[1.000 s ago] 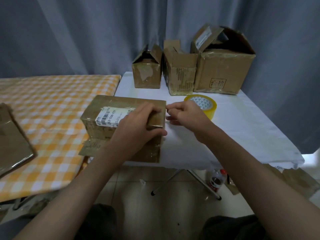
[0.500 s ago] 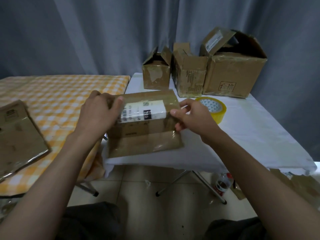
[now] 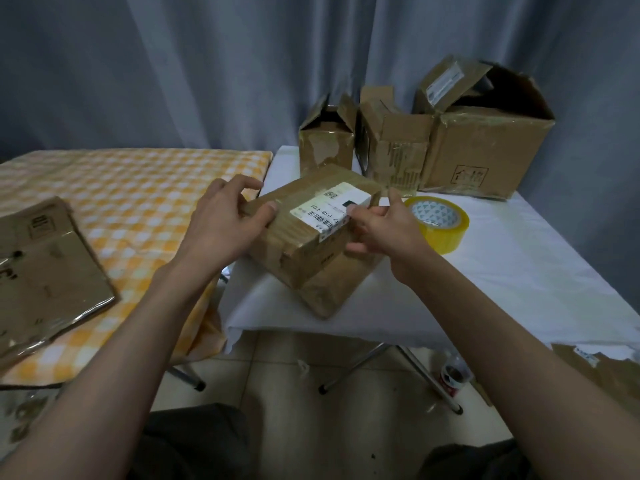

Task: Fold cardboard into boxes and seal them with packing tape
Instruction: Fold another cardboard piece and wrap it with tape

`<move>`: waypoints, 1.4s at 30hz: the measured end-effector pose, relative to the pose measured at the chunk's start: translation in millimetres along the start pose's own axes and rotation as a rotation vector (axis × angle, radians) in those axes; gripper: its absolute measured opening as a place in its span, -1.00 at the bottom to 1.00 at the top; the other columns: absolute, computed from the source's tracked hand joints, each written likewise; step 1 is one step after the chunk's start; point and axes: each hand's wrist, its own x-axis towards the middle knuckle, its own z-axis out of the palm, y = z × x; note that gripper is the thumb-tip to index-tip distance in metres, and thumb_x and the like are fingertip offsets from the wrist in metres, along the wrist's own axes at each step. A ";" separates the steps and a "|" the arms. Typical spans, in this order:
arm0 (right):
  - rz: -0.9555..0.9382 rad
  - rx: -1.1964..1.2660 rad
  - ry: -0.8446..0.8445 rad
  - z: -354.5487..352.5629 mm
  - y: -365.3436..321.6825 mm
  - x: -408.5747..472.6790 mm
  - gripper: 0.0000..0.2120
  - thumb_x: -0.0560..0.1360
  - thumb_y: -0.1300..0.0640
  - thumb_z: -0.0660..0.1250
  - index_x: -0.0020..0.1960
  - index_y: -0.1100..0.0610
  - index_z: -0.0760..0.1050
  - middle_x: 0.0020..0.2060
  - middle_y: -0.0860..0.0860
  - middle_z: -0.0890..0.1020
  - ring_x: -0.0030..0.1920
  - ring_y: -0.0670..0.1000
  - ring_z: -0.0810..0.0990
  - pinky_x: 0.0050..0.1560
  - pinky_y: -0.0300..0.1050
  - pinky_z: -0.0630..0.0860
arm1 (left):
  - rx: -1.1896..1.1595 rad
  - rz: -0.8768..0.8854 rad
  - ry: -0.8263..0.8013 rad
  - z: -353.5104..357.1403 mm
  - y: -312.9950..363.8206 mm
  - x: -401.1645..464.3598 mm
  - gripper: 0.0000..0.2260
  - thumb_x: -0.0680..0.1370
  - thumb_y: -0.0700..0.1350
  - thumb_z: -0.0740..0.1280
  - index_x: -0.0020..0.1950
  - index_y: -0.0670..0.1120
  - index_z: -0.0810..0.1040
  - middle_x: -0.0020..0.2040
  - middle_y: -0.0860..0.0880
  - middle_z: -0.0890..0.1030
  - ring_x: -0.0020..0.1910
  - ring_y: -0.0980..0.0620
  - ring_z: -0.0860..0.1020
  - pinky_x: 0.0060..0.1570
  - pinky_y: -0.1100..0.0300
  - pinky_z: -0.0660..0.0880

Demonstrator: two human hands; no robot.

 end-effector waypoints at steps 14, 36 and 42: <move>0.002 -1.321 0.126 -84.6 1.5 19.0 -0.66 0.41 0.17 0.44 0.18 0.13 0.53 0.20 0.13 0.57 0.28 0.21 0.48 0.16 -0.04 0.32 | 0.106 0.081 -0.261 18.9 19.1 -12.1 -0.13 0.20 0.44 0.44 0.43 0.09 0.46 0.19 0.09 0.27 0.16 0.10 0.40 0.13 0.18 0.41; -0.535 -0.807 -0.176 -133.1 -28.1 -70.9 -0.74 0.54 0.21 0.42 0.12 -0.08 0.50 -0.03 -0.20 0.58 -0.01 -0.13 0.50 -0.01 -0.35 0.38 | -0.373 0.476 -0.121 78.4 127.6 -14.3 -0.80 0.54 -0.14 0.43 0.15 -0.01 0.69 0.09 0.03 0.56 0.12 0.14 0.53 0.06 0.11 0.56; -0.514 -0.759 -0.246 -139.5 -31.8 -73.8 -0.79 0.54 0.23 0.40 0.16 0.07 0.56 0.02 -0.01 0.63 0.06 -0.06 0.54 0.12 -0.07 0.46 | -0.611 0.341 0.007 81.0 133.7 -20.5 -0.91 0.46 -0.19 0.51 -0.06 -0.09 0.75 -0.08 0.05 0.69 0.00 0.10 0.62 -0.07 0.07 0.60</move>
